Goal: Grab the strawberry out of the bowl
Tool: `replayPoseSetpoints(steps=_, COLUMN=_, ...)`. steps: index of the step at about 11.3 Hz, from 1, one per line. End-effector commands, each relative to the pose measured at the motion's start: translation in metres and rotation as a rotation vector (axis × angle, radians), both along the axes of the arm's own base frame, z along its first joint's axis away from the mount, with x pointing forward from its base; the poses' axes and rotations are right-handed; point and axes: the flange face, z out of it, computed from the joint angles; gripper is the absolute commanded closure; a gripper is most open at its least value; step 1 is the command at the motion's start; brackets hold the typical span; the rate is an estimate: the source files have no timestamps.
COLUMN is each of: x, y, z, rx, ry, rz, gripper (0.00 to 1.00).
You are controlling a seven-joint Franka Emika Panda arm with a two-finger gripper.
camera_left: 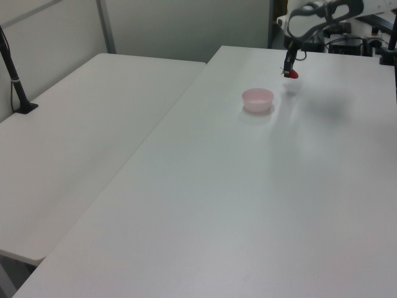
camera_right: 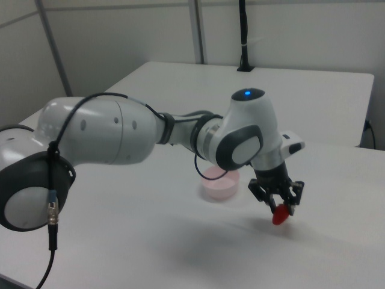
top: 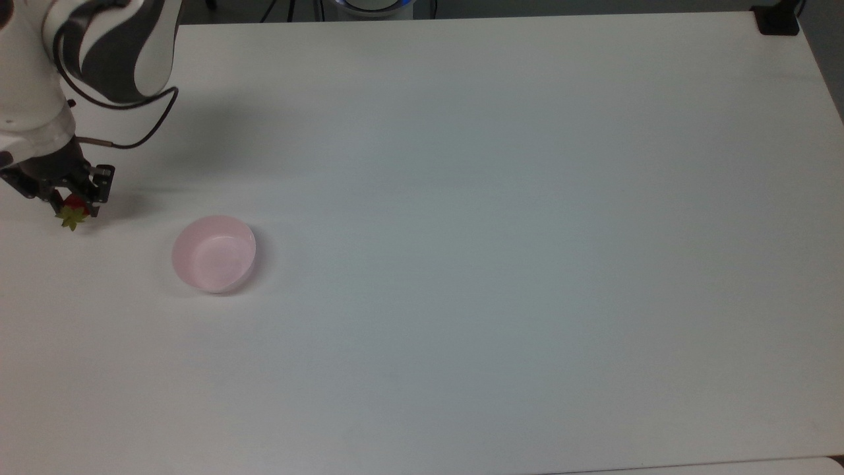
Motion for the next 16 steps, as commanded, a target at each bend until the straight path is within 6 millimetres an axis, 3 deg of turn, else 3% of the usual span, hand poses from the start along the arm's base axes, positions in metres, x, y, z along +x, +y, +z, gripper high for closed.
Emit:
replayPoseSetpoints(steps=1, x=-0.004, y=-0.013, z=-0.014, rx=-0.042, ry=0.002, rz=0.024, gripper=0.44)
replayPoseSetpoints(steps=2, x=-0.004, y=-0.013, z=-0.01, rx=-0.04, ry=-0.005, rz=0.016, gripper=0.2)
replayPoseSetpoints(steps=3, x=-0.002, y=-0.009, z=0.007, rx=-0.037, ry=-0.024, rz=0.011, gripper=0.0)
replayPoseSetpoints(steps=4, x=0.0, y=0.002, z=0.022, rx=-0.034, ry=-0.036, rz=0.013, gripper=0.0)
replayPoseSetpoints(steps=5, x=0.005, y=0.025, z=0.041, rx=-0.017, ry=-0.03, rz=-0.005, gripper=0.0)
replayPoseSetpoints(steps=9, x=0.027, y=0.202, z=0.125, rx=0.055, ry=0.018, rz=-0.143, gripper=0.0)
replayPoseSetpoints(steps=12, x=0.006, y=0.323, z=0.182, rx=0.074, ry=0.052, rz=-0.247, gripper=0.0)
replayPoseSetpoints(steps=14, x=-0.029, y=0.368, z=0.214, rx=0.075, ry=0.078, rz=-0.224, gripper=0.0)
replayPoseSetpoints(steps=16, x=-0.056, y=0.383, z=0.218, rx=0.078, ry=0.095, rz=-0.199, gripper=0.0)
